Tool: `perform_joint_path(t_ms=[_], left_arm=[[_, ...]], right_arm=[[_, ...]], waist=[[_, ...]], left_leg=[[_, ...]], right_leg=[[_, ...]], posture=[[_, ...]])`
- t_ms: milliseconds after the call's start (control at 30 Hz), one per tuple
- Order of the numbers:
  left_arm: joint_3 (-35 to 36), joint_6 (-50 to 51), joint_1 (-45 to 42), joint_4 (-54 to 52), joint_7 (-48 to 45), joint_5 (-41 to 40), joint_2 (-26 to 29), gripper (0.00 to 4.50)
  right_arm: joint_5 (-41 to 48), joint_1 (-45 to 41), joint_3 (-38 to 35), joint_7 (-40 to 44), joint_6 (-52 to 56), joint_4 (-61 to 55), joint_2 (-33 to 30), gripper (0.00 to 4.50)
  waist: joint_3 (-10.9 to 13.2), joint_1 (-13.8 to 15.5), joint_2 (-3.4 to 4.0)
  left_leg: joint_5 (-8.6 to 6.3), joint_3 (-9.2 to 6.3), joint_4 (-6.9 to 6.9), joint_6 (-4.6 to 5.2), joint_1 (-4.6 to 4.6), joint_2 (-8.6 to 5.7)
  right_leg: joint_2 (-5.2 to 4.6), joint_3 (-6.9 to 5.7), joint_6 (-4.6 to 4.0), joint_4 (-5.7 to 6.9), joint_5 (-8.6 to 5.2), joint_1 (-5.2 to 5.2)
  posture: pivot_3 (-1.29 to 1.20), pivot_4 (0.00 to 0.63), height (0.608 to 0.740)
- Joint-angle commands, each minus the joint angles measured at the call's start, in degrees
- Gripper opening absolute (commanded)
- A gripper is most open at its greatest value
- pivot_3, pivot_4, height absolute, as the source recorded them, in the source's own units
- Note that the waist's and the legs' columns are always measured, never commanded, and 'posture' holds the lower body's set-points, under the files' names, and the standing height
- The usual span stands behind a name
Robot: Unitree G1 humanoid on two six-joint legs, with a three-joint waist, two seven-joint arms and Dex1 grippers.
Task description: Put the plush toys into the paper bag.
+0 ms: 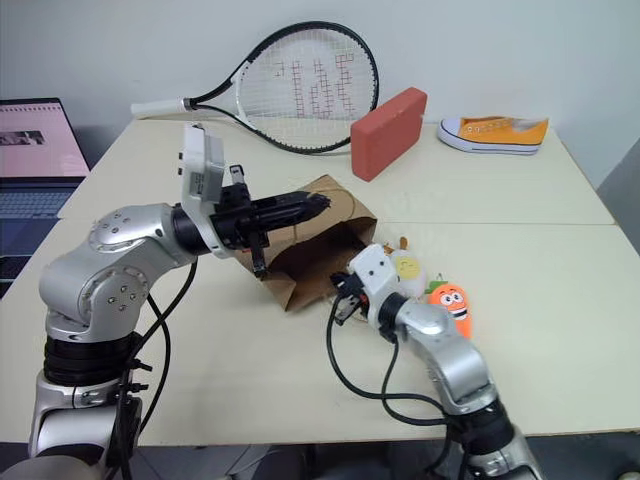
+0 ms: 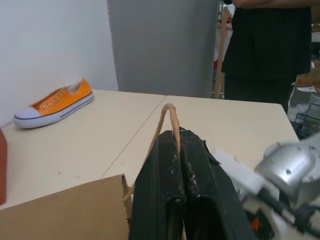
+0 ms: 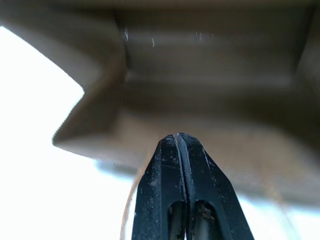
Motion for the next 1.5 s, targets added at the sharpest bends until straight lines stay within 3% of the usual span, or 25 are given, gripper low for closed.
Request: perform_joint_path(t_ms=[33, 200, 367, 600, 867, 967, 1233, 1367, 1500], left_arm=[[-0.5, -1.0, 0.1, -1.7, -0.5, 0.0, 0.0, 0.0], [-1.1, -1.9, 0.3, -1.1, -0.4, 0.8, -0.6, 0.0], [-1.0, -2.5, 0.1, -0.4, -0.2, 1.7, -1.1, 0.0], [-1.0, -2.9, 0.2, -0.2, 0.2, 2.2, -1.6, 0.0], [-0.6, -2.8, 1.2, -1.1, 0.3, 2.3, -1.4, 0.0], [-0.5, -2.7, 1.5, -1.5, 0.2, 2.2, -1.1, 0.0], [-0.3, -2.8, 1.7, -1.3, 0.1, 2.3, -0.7, 0.0], [-0.2, -2.9, 1.5, -0.9, -0.2, 2.3, -0.6, 0.0], [-0.2, -3.2, 1.2, -0.3, -0.4, 2.4, -0.5, 0.0]], right_arm=[[5.4, -0.4, -6.3, 3.3, 4.2, -7.5, -4.5, 0.19], [10.3, -0.4, -13.2, 6.7, 8.9, -12.1, -13.8, 1.69], [0.4, 3.9, -8.4, 9.8, -2.0, -9.0, -26.6, 3.41], [-9.8, 6.0, -1.1, 9.5, -14.2, -2.9, -29.5, 3.41], [-20.0, 1.6, 3.5, 5.6, -21.0, 8.6, -25.6, 3.41], [-22.7, 0.4, 3.8, 4.8, -23.2, 11.2, -24.6, 2.86], [-23.3, -0.9, 0.2, 4.2, -25.8, 12.8, -22.8, 0.03], [-17.6, -2.0, -5.7, 7.9, -22.9, 9.1, -23.7, 0.03], [-7.8, -2.6, -11.3, 17.8, -17.0, 3.9, -28.6, 0.03]], waist=[[0.0, 0.0, 0.0], [0.0, 0.0, 0.0], [0.0, 0.1, 0.0], [0.0, -0.2, -0.01], [0.0, -0.1, -0.01], [0.0, -0.1, -0.01], [0.0, -0.1, 0.0], [0.0, 0.0, -0.01], [0.0, 0.1, 0.01]], left_leg=[[0.0, 0.0, 0.0, 0.0, 0.0, 0.0], [0.0, 0.0, -0.02, 0.0, 0.0, 0.0], [0.0, 0.03, 0.0, 0.0, 0.0, -0.01], [0.0, 0.07, 0.0, 0.0, 0.03, -0.01], [0.0, 0.06, 0.04, 0.0, 0.02, -0.02], [0.0, 0.06, 0.04, 0.0, 0.02, -0.02], [0.0, 0.06, 0.05, 0.0, 0.04, -0.02], [0.0, 0.05, 0.05, 0.0, 0.02, -0.03], [0.0, 0.04, 0.05, 0.0, 0.02, -0.02]], right_leg=[[0.0, 0.0, 0.0, -0.01, 0.0, 0.0], [0.0, -0.01, -0.05, 0.0, -0.03, 0.0], [0.0, 0.01, -0.26, -0.05, -0.15, 0.0], [0.0, 0.05, -0.26, -0.04, -0.16, 0.0], [0.0, 0.05, -0.1, -0.03, -0.07, 0.02], [0.0, 0.05, -0.08, -0.01, -0.05, 0.01], [0.0, 0.06, -0.04, 0.0, -0.03, 0.04], [0.0, 0.06, 0.0, 0.0, 0.0, 0.03], [0.0, 0.04, 0.02, 0.0, 0.01, 0.04]], posture=[[0.0, 0.15, 0.74], [0.0, 0.15, 0.74], [0.0, 0.15, 0.74], [0.0, 0.15, 0.74], [0.0, 0.15, 0.74], [0.0, 0.15, 0.74], [0.0, 0.15, 0.74], [0.0, 0.15, 0.74], [0.0, 0.15, 0.74]])
